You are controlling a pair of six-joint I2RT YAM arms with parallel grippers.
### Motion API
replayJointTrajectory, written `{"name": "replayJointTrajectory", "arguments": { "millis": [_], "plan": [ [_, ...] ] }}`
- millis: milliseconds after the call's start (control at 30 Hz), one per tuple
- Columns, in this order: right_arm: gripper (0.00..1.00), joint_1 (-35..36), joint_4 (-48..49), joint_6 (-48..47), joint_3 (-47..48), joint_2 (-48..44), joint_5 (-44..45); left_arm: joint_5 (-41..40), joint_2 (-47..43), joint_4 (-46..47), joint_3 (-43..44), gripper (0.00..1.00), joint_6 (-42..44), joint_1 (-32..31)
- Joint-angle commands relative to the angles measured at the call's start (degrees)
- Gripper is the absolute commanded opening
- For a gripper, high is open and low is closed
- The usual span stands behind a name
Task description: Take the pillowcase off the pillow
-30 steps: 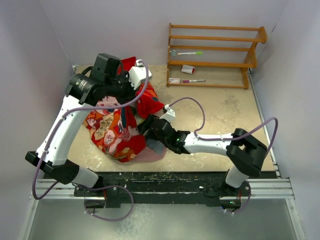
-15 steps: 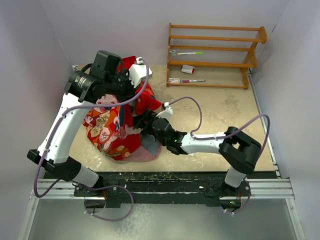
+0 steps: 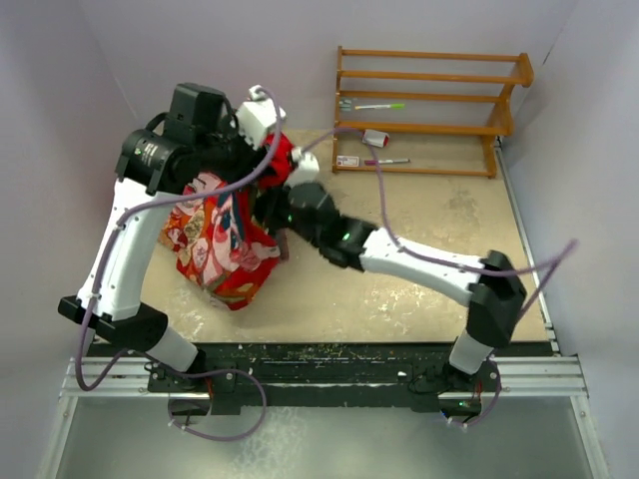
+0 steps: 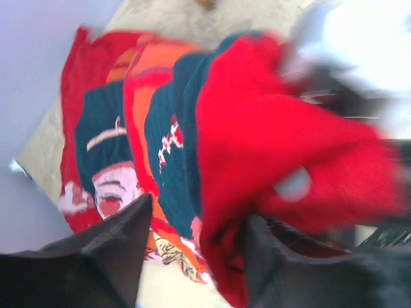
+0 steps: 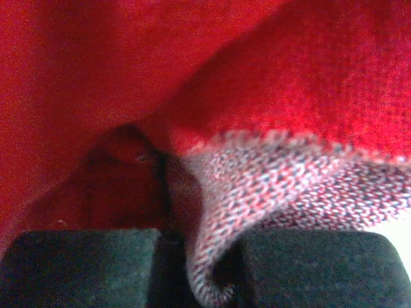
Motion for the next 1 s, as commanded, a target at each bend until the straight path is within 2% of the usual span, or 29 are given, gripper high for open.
{"name": "replayJointTrajectory", "arguments": {
  "millis": [0, 167, 233, 267, 333, 467, 567, 633, 767, 867, 967],
  "plan": [
    [0.00, -3.9, -18.7, -22.1, 21.9, -12.9, -12.8, -5.4, -1.1, 7.9, 0.8, 0.73, -4.8, 5.8],
    [0.00, -6.5, -44.8, -30.3, 53.1, -8.1, -18.9, 5.7, -1.7, 6.5, 10.8, 0.97, -7.0, 6.9],
    [0.00, -6.5, -50.7, -32.9, 63.9, -3.7, -19.4, 10.5, -1.1, 3.7, 19.0, 1.00, -7.3, 6.9],
    [0.00, -6.4, -52.8, -33.9, 66.0, -2.3, -20.7, 12.2, -1.1, 2.5, 21.9, 1.00, -6.9, 6.9],
    [0.00, -6.3, -54.6, -35.8, 66.0, -0.9, -23.2, 14.8, -3.0, 2.0, 23.2, 1.00, -6.0, 6.9],
    [0.00, -5.4, -56.5, -40.5, 63.2, 1.2, -25.6, 18.0, -11.3, 7.2, 13.2, 1.00, -3.8, 6.9],
    [0.00, -5.2, -58.9, -42.7, 63.0, 2.8, -24.8, 16.9, -14.2, 7.9, 8.3, 1.00, -2.1, 6.9],
    [0.00, -5.1, -59.8, -43.4, 63.2, 4.0, -25.0, 17.0, -14.8, 7.7, 7.3, 1.00, -1.3, 6.9],
    [0.00, -4.6, -57.3, -43.3, 62.0, 5.1, -26.1, 22.1, -16.3, 10.6, 7.4, 1.00, -2.0, 6.9],
    [0.00, -2.1, -54.7, -44.5, 59.0, 4.4, -29.9, 19.0, -16.9, 15.0, 5.2, 1.00, -1.4, 6.8],
    [0.00, 0.0, -54.6, -45.5, 59.0, 4.3, -33.3, 17.4, -18.9, 18.7, -0.3, 1.00, 3.3, 6.9]
  ]
}}
